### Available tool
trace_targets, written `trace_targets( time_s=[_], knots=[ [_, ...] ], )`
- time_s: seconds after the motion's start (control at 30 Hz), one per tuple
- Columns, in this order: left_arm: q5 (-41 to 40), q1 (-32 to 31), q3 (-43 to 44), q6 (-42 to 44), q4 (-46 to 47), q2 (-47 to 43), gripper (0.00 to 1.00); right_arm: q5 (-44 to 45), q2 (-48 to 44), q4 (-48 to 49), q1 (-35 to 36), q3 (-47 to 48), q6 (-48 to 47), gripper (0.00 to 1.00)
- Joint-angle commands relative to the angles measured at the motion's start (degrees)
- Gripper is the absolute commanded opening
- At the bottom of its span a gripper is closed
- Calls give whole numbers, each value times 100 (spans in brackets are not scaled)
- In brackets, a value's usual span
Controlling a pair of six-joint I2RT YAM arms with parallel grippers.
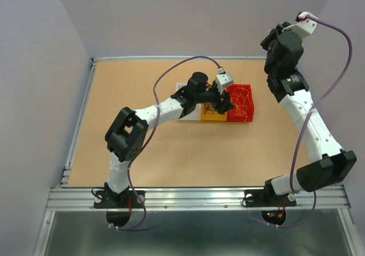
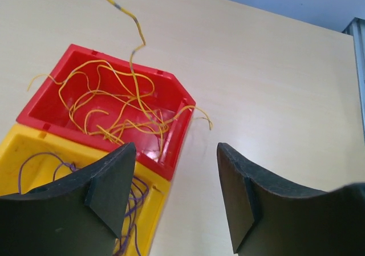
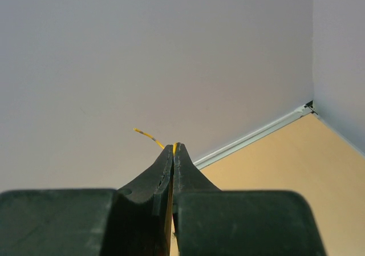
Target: Untangle the cables
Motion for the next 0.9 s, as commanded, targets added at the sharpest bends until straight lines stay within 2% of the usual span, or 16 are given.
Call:
trace_targets(
  time_s=[0.0, 0.2, 0.3, 0.4, 0.5, 0.57, 0.63, 0.67, 0.87],
  knots=[
    [-314, -2, 1011, 67, -361, 495, 71, -91, -158, 400, -52, -92, 120, 1],
    [-332, -29, 1935, -126, -635, 1357, 71, -161, -281, 418, -61, -83, 103, 1],
    [-455, -37, 2374, -205, -801, 1691, 66, -152, -307, 418, -52, -74, 59, 1],
    [-420, -46, 2717, -258, -1004, 1955, 52, -152, -351, 418, -52, -83, 15, 1],
    [-253, -55, 2858, -337, -978, 1999, 45, -108, -430, 427, -61, -188, -12, 0],
    [-165, -72, 2867, -355, -916, 1964, 20, -56, -492, 427, -61, -232, -20, 0],
    [-121, -90, 2858, -407, -925, 1885, 3, -38, -527, 427, -61, -329, -38, 0],
    [-25, -90, 2797, -433, -899, 1842, 0, -38, -579, 427, -61, -390, -47, 1],
    [248, -108, 1989, -978, -275, 1087, 0, 15, -1106, 427, -61, -1224, 23, 1]
  ],
)
